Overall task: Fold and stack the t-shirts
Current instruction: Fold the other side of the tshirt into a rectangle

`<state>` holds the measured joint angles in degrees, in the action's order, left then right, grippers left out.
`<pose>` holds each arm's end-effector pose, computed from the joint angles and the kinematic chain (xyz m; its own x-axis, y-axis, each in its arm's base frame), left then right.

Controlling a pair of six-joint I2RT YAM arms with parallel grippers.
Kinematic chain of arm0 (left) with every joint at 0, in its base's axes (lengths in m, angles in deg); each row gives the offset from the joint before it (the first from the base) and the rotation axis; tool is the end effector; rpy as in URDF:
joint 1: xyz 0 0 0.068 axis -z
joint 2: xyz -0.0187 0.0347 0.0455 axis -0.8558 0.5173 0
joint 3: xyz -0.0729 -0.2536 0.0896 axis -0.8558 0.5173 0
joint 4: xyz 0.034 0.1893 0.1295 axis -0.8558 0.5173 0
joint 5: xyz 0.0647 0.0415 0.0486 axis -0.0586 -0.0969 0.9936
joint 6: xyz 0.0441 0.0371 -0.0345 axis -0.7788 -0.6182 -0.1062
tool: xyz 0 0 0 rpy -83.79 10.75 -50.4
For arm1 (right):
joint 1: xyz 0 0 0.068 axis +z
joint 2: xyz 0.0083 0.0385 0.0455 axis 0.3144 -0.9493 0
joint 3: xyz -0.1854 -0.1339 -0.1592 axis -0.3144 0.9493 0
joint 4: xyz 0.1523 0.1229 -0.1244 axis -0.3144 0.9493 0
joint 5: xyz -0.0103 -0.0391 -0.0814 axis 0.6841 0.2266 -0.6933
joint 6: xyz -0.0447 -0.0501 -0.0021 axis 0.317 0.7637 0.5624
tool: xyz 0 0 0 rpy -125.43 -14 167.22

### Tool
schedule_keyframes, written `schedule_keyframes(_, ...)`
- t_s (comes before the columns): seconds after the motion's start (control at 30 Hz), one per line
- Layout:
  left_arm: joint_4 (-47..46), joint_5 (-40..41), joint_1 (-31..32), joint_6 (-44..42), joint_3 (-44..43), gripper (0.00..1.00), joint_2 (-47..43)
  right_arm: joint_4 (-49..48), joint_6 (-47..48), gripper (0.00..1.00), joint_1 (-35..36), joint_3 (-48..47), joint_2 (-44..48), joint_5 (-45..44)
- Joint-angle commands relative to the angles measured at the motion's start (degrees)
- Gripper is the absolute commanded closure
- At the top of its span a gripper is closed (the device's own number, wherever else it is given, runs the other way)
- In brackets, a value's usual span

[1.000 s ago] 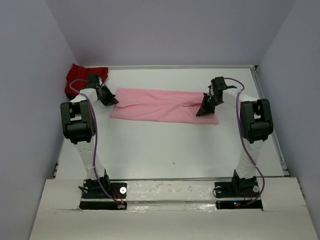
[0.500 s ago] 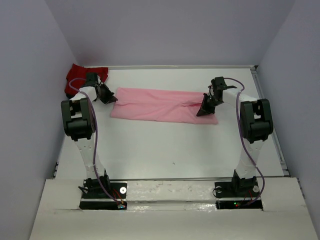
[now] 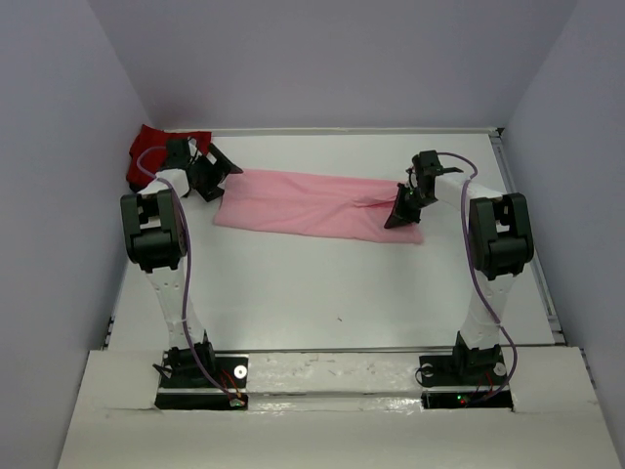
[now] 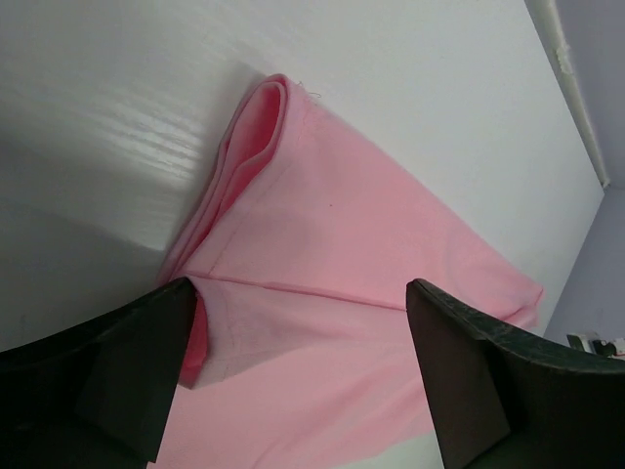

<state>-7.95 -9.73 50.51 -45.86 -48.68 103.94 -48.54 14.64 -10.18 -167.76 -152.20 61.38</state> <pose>0.4672 0.0415 0.1866 -0.6708 -0.6076 -0.4252 -0.1737 0.6861 -0.7064 0.3843 0.0759 0.1695 -0.9520 0.2625 -0.1575 0.1600 0.8654 0.4749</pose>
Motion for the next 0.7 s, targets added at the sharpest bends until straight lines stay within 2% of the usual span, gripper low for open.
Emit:
schedule_keyframes(0.0,-3.23,-2.32,-0.19,0.53,0.23,0.01,-1.95,0.24,0.71,1.0,0.21,-1.43,0.85,-0.62)
schedule_keyframes(0.27,-3.15,-0.91,-0.19,-1.14,1.72,0.01,-10.82,0.24,0.54,1.0,0.21,-1.78,0.5,-0.35)
schedule_keyframes(0.47,-4.9,0.05,-0.19,-2.45,9.26,0.01,-23.01,0.24,0.54,1.0,0.21,-1.7,0.23,-0.35)
schedule_keyframes(0.67,-6.12,-3.19,-0.28,-1.06,15.24,0.01,-29.36,0.24,0.71,1.0,0.21,-2.13,-0.03,-0.09)
